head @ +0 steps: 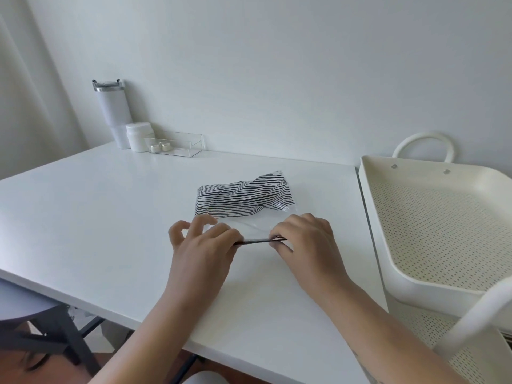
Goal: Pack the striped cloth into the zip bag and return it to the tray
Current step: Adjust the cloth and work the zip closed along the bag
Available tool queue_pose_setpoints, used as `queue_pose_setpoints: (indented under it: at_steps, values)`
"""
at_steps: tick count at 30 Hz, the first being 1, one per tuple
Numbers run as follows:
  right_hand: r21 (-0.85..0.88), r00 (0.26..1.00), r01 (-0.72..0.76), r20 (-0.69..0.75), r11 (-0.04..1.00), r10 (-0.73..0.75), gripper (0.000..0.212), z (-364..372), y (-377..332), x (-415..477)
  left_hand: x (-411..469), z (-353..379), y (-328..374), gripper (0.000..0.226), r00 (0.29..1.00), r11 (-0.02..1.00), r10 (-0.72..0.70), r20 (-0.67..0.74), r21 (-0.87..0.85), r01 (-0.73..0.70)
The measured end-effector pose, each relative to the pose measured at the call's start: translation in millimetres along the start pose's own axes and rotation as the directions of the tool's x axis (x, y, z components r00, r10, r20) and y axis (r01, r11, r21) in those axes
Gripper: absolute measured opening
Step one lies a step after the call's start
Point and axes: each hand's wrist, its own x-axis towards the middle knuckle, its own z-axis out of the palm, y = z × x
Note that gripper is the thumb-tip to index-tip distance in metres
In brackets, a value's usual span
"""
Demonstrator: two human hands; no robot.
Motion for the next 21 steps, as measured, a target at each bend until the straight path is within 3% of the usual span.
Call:
queue_pose_setpoints:
  at_steps: [4,12,17,21]
  values:
    - [0.067,0.995,-0.094,-0.036,0.993,0.097,0.019,-4.0,13.2,0.2,1.3,1.3,-4.8,0.021,0.986,0.98,-0.161,0.047,-0.108,0.166]
    - [0.211,0.982,-0.158,-0.067,0.965,0.176,0.023,-4.1,17.9,-1.2,0.3,4.0,-6.2,0.01,0.964,0.959,-0.259,0.061,-0.101,0.264]
    - [0.256,0.974,-0.168,-0.105,0.952,0.2,0.014,-4.4,18.7,-1.4,0.2,1.9,-0.1,0.015,0.987,0.988,-0.143,0.067,-0.04,0.146]
    - [0.336,0.977,-0.158,-0.084,0.929,0.197,0.014,-1.7,19.2,-1.1,4.8,3.1,4.8,0.013,0.998,0.996,-0.036,0.056,-0.085,0.041]
